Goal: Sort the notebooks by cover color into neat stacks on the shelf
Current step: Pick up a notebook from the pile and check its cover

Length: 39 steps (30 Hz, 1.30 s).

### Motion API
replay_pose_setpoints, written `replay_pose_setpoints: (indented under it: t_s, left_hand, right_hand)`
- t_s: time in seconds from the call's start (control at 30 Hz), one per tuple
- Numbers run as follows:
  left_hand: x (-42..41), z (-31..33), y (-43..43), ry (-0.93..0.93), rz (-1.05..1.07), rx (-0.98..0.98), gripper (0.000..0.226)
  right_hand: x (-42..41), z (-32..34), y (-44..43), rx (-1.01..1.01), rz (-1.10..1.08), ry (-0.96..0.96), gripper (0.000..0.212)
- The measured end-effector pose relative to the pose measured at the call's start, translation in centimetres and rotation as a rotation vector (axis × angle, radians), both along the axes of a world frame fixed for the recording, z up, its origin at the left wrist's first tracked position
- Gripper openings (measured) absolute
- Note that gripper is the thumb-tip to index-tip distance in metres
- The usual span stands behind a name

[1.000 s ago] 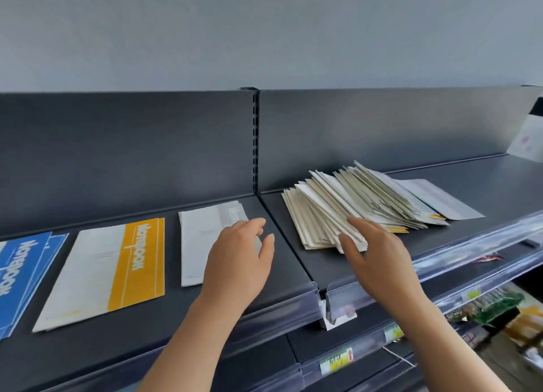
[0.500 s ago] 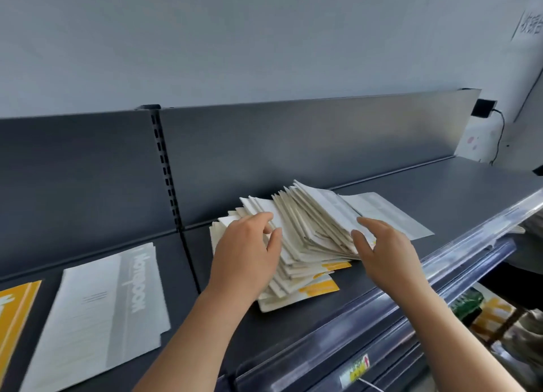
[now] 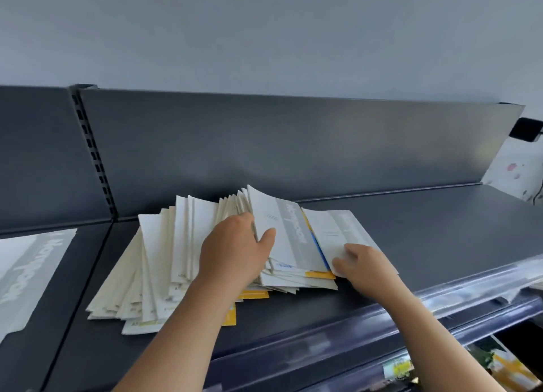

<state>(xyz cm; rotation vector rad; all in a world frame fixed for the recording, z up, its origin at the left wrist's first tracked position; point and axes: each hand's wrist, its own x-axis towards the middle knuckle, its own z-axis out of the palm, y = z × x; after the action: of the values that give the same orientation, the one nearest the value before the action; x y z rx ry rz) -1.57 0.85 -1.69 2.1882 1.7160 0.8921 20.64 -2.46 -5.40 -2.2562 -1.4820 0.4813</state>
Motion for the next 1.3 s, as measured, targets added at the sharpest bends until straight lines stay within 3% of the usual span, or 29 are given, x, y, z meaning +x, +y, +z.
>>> replay_pose_setpoints:
  t_s: [0.1, 0.17, 0.27, 0.33, 0.47, 0.63, 0.73, 0.83, 1.03, 1.17, 1.3]
  left_hand:
    - [1.3, -0.2, 0.0, 0.032, 0.089, -0.053, 0.036]
    - [1.8, -0.6, 0.1, 0.036, 0.116, -0.075, 0.027]
    - [2.2, -1.2, 0.1, 0.025, 0.145, -0.089, 0.021]
    - [2.4, -1.5, 0.1, 0.01, 0.163, -0.085, 0.02]
    - [2.6, -1.6, -0.1, -0.011, 0.18, -0.089, 0.016]
    - [2.4, -1.6, -0.2, -0.052, 0.162, -0.11, 0.016]
    - [2.2, -1.5, -0.5, -0.1, 0.142, -0.134, 0.009]
    - [2.0, -1.5, -0.9, -0.174, 0.118, -0.166, 0.007]
    - [1.5, -0.6, -1.9, -0.299, 0.103, -0.324, 0.012]
    - [1.3, -0.4, -1.9, -0.335, 0.103, -0.362, 0.026]
    - [1.3, -0.4, -1.8, -0.257, 0.118, -0.337, 0.042]
  right_hand:
    - [1.3, 0.2, -0.1, -0.021, 0.104, -0.017, 0.026]
    - [2.0, 0.3, -0.3, -0.039, 0.173, -0.017, 0.03]
    - [2.5, 0.5, -0.7, -0.045, 0.221, -0.017, 0.052]
    - [2.9, 0.3, -0.8, -0.032, 0.257, -0.017, 0.056]
    - [3.6, -0.8, -0.6, 0.045, 0.327, -0.052, 0.049]
    - [3.6, -0.9, -0.8, 0.136, 0.296, 0.15, 0.029]
    - [2.9, -0.7, -0.5, 0.279, 0.271, 0.117, 0.037]
    - [1.0, -0.7, -0.1, 0.376, 0.308, 0.244, 0.039]
    - [-1.8, -1.6, -0.1, 0.314, 0.618, 0.228, 0.021]
    - [-1.9, -1.7, 0.3, 0.303, 0.678, 0.115, 0.049]
    - [-2.6, -1.5, 0.3, 0.288, 0.702, 0.146, 0.053]
